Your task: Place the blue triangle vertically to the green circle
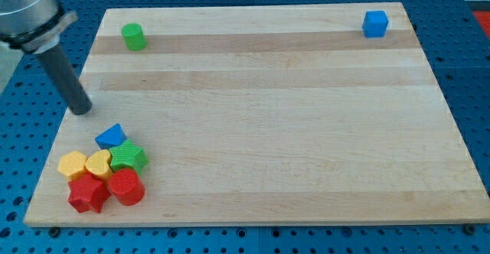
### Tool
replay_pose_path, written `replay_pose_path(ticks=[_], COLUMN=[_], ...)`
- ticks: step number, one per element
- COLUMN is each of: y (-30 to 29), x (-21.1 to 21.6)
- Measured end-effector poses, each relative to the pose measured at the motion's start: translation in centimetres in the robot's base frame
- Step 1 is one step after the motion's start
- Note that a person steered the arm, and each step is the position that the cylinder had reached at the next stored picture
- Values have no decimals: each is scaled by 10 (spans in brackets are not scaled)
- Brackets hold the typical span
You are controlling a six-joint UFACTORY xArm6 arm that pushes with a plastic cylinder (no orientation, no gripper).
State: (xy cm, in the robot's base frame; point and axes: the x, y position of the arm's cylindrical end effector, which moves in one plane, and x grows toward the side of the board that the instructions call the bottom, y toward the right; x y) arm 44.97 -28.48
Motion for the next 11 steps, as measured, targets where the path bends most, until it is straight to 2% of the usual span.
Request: replay_pose_path(ticks=[2,3,7,8,9,11], y=[-18,-16,71,91,86,31], x=[59,59,90,74,42,19])
